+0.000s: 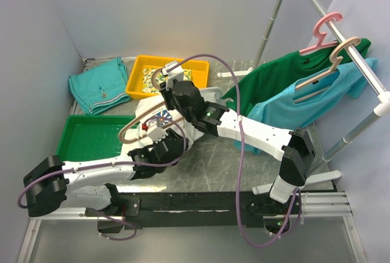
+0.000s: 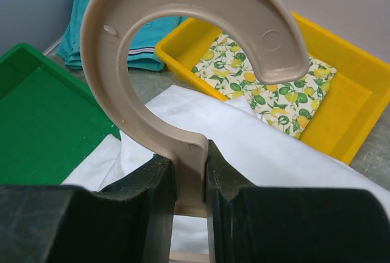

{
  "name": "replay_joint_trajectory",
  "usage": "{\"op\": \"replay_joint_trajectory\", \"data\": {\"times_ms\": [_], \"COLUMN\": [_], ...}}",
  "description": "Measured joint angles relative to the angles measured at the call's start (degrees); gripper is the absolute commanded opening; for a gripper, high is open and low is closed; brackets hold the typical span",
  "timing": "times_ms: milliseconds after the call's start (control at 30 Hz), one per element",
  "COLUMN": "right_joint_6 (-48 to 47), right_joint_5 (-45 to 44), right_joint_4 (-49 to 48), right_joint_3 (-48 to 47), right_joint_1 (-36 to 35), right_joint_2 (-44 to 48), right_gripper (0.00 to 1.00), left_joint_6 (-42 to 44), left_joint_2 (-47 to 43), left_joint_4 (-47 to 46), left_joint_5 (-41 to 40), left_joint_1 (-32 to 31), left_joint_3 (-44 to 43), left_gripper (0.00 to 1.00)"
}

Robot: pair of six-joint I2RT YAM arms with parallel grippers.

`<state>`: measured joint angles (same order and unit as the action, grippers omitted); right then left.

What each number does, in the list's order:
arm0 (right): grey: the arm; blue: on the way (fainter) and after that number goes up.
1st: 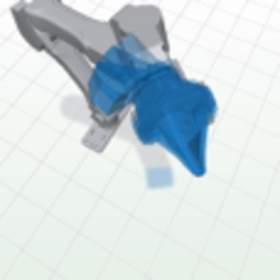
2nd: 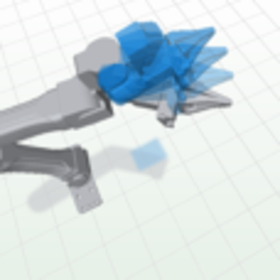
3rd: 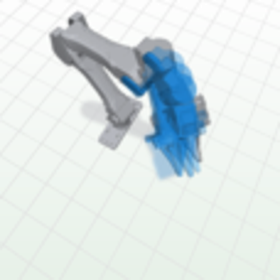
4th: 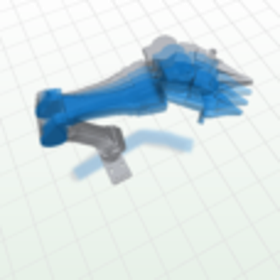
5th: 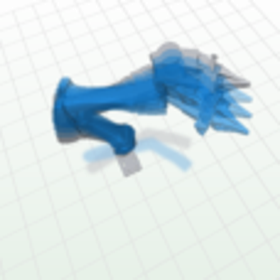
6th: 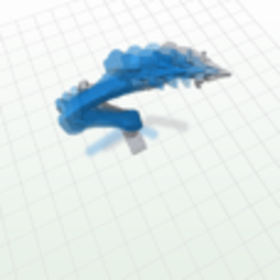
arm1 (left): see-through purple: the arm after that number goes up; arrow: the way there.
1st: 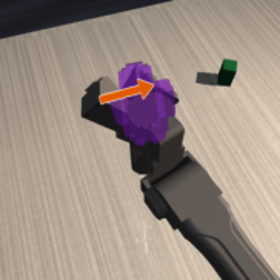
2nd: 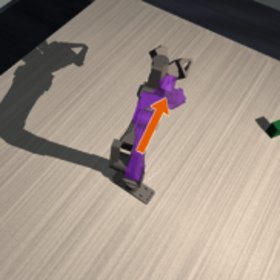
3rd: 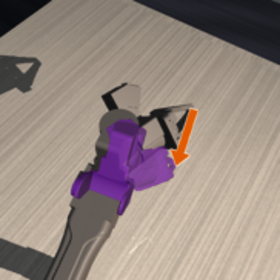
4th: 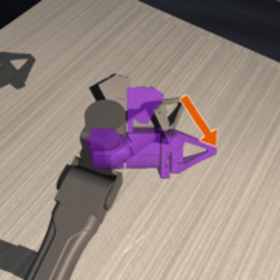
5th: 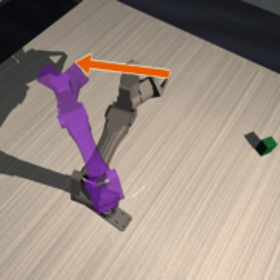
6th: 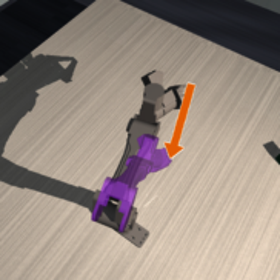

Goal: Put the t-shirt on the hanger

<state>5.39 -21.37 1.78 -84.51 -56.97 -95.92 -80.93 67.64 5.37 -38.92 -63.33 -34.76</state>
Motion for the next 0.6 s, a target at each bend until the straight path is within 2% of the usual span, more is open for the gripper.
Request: {"op": "replay_joint_trajectory", "data": {"times_ms": [300,367,600], "right_joint_6": [0.3,0.5,0.6], "right_joint_5": [0.0,0.0,0.0], "right_joint_4": [0.0,0.0,0.0], "right_joint_3": [0.0,0.0,0.0], "right_joint_1": [0.0,0.0,0.0], "right_joint_2": [0.0,0.0,0.0], "right_gripper": [0.00,0.00,0.00], "left_joint_6": [-2.5,-2.5,-3.9], "left_joint_2": [2.5,3.6,3.4], "left_joint_4": [-0.5,-0.4,-0.2], "left_joint_5": [0.0,0.0,-0.4], "left_joint_1": [0.0,0.0,0.0], "left_joint_3": [-0.1,-0.3,0.0], "left_gripper": [0.45,0.42,0.01]}}
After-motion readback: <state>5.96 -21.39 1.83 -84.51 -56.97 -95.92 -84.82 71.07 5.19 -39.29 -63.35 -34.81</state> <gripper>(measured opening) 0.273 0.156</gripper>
